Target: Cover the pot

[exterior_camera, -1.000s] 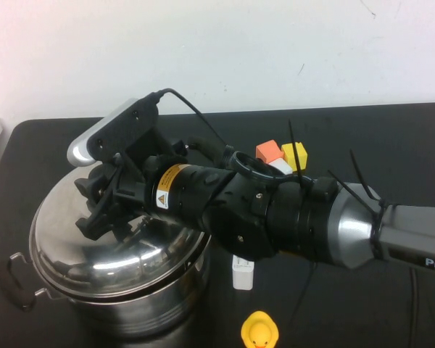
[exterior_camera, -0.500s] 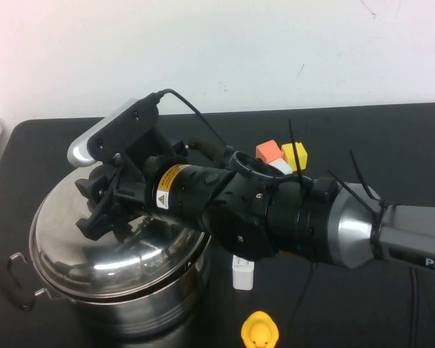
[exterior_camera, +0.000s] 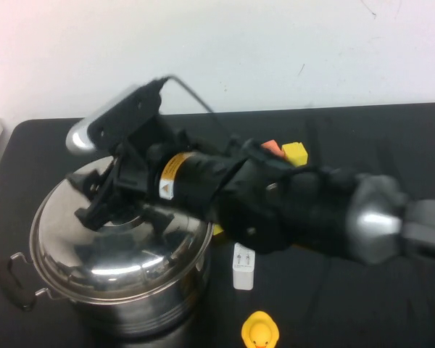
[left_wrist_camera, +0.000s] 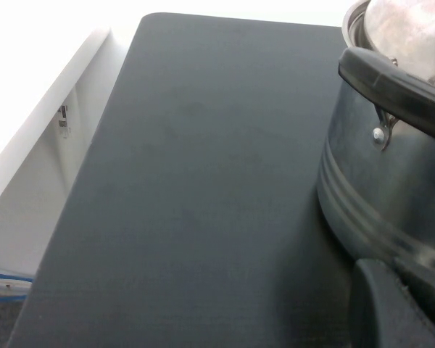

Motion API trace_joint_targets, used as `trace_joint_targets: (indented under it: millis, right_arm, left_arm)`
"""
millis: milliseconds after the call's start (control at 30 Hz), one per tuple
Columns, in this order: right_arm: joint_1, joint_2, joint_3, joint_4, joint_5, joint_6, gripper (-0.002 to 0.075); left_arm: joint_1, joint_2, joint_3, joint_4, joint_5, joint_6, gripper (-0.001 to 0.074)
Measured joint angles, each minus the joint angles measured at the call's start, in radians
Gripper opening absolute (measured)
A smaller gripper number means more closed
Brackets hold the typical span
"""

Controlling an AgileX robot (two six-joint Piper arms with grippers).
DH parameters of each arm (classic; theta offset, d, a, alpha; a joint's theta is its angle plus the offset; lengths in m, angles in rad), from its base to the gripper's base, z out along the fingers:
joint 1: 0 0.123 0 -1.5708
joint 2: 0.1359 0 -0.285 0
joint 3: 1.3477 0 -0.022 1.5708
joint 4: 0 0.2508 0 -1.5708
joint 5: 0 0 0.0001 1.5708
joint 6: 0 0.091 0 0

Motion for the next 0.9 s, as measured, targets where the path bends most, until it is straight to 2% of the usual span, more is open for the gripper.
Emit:
trace_joint_targets:
  millis: [100, 267, 333, 433, 600, 900]
  right_arm:
    - [0.000, -0.103, 0.063, -0.004, -0.008, -0.046, 0.0385]
    - [0.000, -0.326, 0.287, -0.006, -0.142, -0.092, 0.0092]
    - [0.000, -0.405, 0.372, -0.006, -0.160, -0.135, 0.0043]
    - [0.000, -0.523, 0.480, -0.007, -0.155, -0.208, 0.0011]
    - [0.000, -0.717, 0.572, -0.007, -0.092, -0.316, 0.0001]
    - [0.000, -1.000, 0.723, -0.007, 0.244, -0.348, -0.0001]
  left_arm:
    - [0.000, 0.000, 0.000, 0.000, 0.000, 0.000, -0.0002]
    - [0.000, 0.000, 0.000, 0.000, 0.000, 0.000, -0.0002]
    - [0.000, 0.000, 0.000, 0.000, 0.000, 0.000, -0.0002]
    - [0.000, 0.000, 0.000, 0.000, 0.000, 0.000, -0.0002]
    - [0.000, 0.000, 0.000, 0.000, 0.000, 0.000, -0.0002]
    - [0.000, 0.000, 0.000, 0.000, 0.000, 0.000, -0.0002]
